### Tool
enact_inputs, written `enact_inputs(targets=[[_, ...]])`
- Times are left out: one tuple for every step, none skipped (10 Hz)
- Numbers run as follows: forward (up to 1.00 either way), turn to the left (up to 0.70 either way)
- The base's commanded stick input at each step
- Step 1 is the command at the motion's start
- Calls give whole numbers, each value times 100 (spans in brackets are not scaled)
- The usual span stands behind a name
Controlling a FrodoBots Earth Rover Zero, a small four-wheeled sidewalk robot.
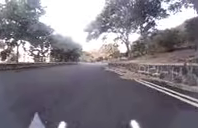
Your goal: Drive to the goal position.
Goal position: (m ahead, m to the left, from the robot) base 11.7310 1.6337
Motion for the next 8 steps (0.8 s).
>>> enact_inputs(targets=[[70,0],[70,0],[70,0],[70,0],[70,0],[70,0],[70,0],[70,0]])
